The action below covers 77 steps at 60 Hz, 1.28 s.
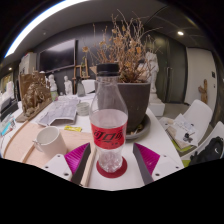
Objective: Pour water
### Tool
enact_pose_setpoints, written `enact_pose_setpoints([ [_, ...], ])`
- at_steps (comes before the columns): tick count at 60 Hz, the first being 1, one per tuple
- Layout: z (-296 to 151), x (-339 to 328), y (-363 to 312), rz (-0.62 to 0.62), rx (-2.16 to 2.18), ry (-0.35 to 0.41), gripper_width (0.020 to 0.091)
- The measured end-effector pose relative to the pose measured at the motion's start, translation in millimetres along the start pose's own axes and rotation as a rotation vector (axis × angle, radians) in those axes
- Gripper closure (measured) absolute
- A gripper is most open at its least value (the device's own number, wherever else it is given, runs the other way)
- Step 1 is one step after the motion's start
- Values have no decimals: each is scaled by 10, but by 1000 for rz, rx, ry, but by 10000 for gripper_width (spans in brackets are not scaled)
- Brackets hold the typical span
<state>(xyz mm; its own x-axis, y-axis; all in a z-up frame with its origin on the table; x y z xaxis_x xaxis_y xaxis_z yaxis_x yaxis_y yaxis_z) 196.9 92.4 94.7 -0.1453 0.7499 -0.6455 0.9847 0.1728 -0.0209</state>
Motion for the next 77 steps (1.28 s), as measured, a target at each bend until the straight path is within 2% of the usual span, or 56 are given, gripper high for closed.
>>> enact_pose_setpoints([
  [2, 20, -72, 6, 27, -3, -13, 268],
  [15, 194, -936, -263, 136, -29, -100, 249],
  [29, 503, -2167, -873, 144, 33, -170, 249],
  [50, 874, -3485, -1514, 217, 61, -140, 248],
  [64, 1071, -3756, -1654, 272, 36, -136, 249],
  [77, 1009, -3848, -1708, 288, 25, -117, 248],
])
Point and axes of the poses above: the point between the fingertips, and its own axes, seen from behind it with the camera up: y to the right, z down, x forward, the way the camera looks, the point moved 9 cm from there along -x, backward, against the way the camera looks, and after that the axes turned 14 degrees about -y, right-handed, at the moved point
